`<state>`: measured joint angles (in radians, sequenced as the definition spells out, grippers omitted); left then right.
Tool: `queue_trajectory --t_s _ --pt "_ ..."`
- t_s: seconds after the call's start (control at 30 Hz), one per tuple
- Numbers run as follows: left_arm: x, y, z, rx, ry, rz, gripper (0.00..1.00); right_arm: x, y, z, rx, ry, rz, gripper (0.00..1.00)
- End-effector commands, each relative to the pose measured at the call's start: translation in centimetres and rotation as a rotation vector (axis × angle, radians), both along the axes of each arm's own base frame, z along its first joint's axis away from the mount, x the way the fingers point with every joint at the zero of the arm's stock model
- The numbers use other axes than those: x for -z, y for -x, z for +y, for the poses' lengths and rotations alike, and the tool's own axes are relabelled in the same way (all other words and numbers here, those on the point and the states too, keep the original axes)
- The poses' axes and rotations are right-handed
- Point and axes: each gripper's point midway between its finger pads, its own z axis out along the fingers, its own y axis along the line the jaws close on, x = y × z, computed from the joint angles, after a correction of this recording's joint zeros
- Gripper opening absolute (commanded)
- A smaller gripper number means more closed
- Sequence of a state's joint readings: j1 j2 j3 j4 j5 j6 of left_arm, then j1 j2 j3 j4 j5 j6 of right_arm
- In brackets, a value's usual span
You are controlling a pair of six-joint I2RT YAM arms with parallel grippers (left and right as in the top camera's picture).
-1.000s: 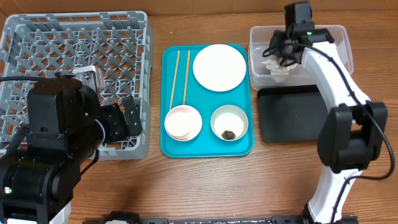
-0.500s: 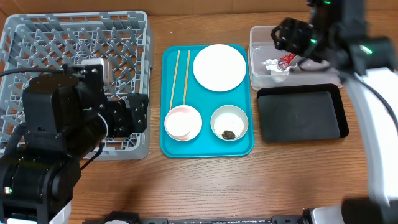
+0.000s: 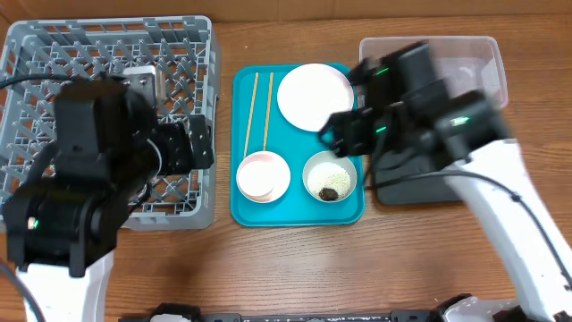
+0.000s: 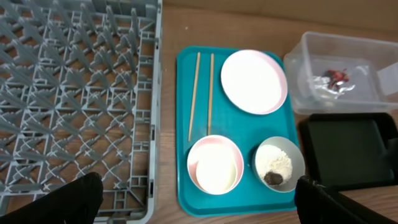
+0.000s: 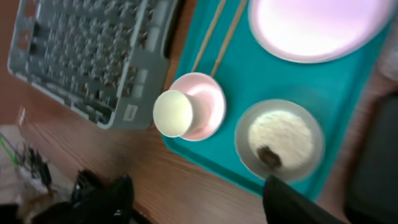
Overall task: Sort waste into correct bins and load items into the dishwasher
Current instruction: 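Reach the right gripper to the white cup and grasp it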
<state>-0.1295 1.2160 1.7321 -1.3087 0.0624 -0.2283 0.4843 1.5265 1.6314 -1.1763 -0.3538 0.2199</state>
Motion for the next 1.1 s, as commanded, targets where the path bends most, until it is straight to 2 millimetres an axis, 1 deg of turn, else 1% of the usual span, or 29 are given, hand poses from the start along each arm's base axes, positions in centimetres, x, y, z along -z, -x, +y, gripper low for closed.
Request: queue_trajectory --t_s 0.0,0.1,0.23,0.3,0.33,0.4,0.47,0.5,0.53,0.6,0.67,0.77,0.8,0.83,0.87,0.93,1.0,1.03,1.07 --pt "-0.1 0.1 0.3 0.0 -0.026 -0.006 0.99 3.1 0.9 2.4 -0.061 0.048 -0.001 0.63" --pt "-0.9 0.8 0.7 -0.02 -0.032 -0.039 1.0 5.7 1.0 4.3 -0.079 0.068 -0.011 0.6" --pt "-2.2 2.1 2.3 -0.114 -0.038 -0.093 1.0 9.0 1.1 7.2 -0.122 0.054 -0.025 0.57" --pt "-2.8 2.8 2.2 -0.129 -0.006 -0.112 1.0 10.5 1.2 8.4 -0.144 0.065 -0.025 0.52" --pt "-2.9 3.1 1.9 -0.128 0.028 -0.112 1.0 11.4 1.1 8.9 -0.151 0.083 -0.023 0.52" --pt "-3.0 3.5 0.9 -0.085 0.072 -0.105 1.0 13.0 0.9 9.6 -0.155 0.117 -0.024 0.52" --pt "-2.7 3.8 0.7 -0.075 0.079 -0.086 1.0 14.6 0.8 10.4 -0.166 0.131 -0.016 0.51" --pt "-2.4 4.0 0.7 -0.076 0.076 -0.074 1.0 15.5 0.7 10.8 -0.171 0.137 -0.012 0.49" --pt "-2.2 4.2 0.8 -0.079 0.071 -0.065 1.0 16.2 0.5 10.9 -0.168 0.15 -0.01 0.46" --pt "-1.8 4.4 0.9 -0.081 0.067 -0.043 1.0 17.6 -0.1 10.4 -0.147 0.2 -0.014 0.44" --pt "-1.4 4.6 0.9 -0.082 0.063 -0.021 1.0 18.3 -0.6 9.7 -0.106 0.239 -0.013 0.44" --pt "-1.0 4.8 0.9 -0.082 0.059 0.0 1.0 18.3 -0.9 9.8 -0.097 0.238 -0.024 0.42" --pt "-1.0 4.8 0.9 -0.082 0.059 0.001 1.0 18.3 -1.0 9.9 -0.097 0.235 -0.028 0.38" --pt "-1.0 4.8 0.9 -0.082 0.059 0.001 1.0 18.2 -1.0 10.0 -0.097 0.231 -0.032 0.27" --pt "-1.0 4.8 0.9 -0.082 0.059 0.001 1.0 18.2 -1.1 10.0 -0.095 0.229 -0.033 0.2" --pt "-1.0 4.8 0.9 -0.082 0.059 0.001 1.0 18.2 -1.1 10.0 -0.077 0.222 -0.024 0.17" --pt "-1.0 4.8 0.9 -0.083 0.059 0.002 1.0 18.2 -1.1 10.0 -0.076 0.222 -0.022 0.11" --pt "-1.0 4.8 0.9 -0.083 0.059 0.002 1.0 18.2 -1.0 10.0 -0.076 0.223 -0.02 0.06" --pt "-1.0 4.7 0.9 -0.083 0.059 -0.001 1.0 18.2 -1.0 10.0 -0.076 0.223 -0.019 0.04"
